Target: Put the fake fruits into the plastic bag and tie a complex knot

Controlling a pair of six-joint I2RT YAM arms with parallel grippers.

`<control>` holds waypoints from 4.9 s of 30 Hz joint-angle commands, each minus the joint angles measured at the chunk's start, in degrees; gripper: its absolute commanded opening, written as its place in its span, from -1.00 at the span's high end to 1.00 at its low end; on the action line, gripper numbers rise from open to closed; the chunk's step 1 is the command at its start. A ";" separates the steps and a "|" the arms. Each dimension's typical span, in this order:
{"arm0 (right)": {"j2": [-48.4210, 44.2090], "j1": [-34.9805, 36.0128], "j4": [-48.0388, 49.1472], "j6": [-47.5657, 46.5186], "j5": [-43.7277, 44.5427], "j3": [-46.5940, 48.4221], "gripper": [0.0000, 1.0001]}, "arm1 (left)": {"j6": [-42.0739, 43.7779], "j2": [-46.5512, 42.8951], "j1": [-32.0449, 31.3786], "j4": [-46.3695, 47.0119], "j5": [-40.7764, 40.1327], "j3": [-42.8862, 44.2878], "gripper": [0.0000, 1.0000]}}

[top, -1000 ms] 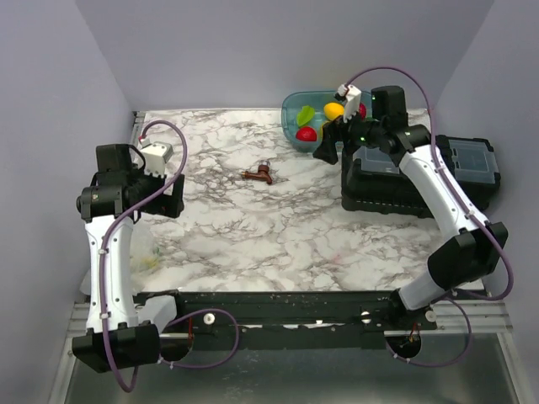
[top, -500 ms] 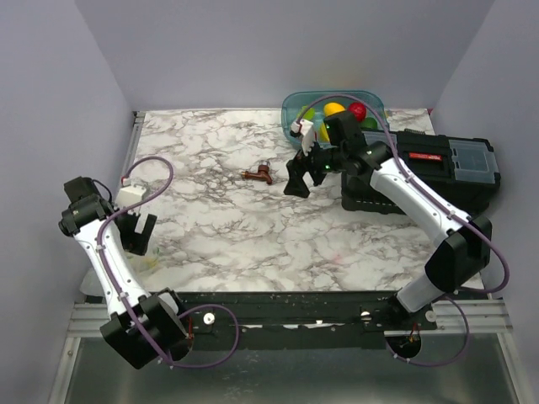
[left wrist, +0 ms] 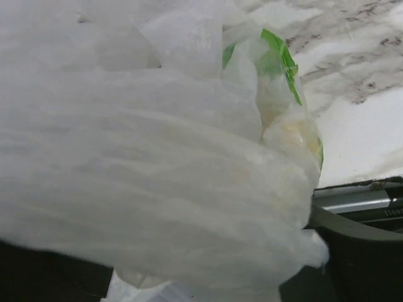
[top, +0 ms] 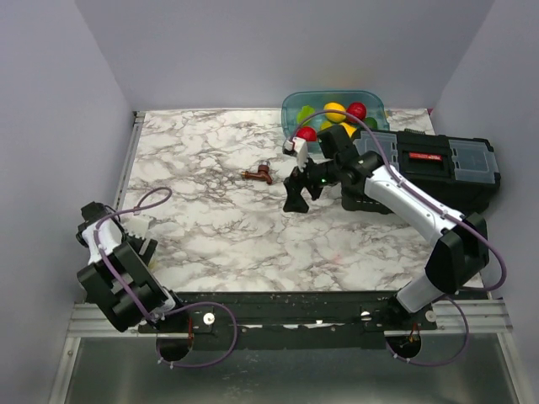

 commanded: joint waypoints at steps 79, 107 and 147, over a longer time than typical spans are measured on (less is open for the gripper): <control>-15.12 6.13 25.17 26.13 -2.28 -16.78 0.99 | -21.21 -34.07 -51.77 8.31 37.10 22.47 -0.97; -13.69 -2.31 4.48 2.61 -6.27 -12.08 0.99 | -0.22 -14.21 -39.85 -24.19 48.89 25.74 1.00; -3.84 7.61 48.99 29.21 -12.35 -26.85 -1.00 | -76.46 -19.30 -32.05 43.61 73.16 -5.42 1.00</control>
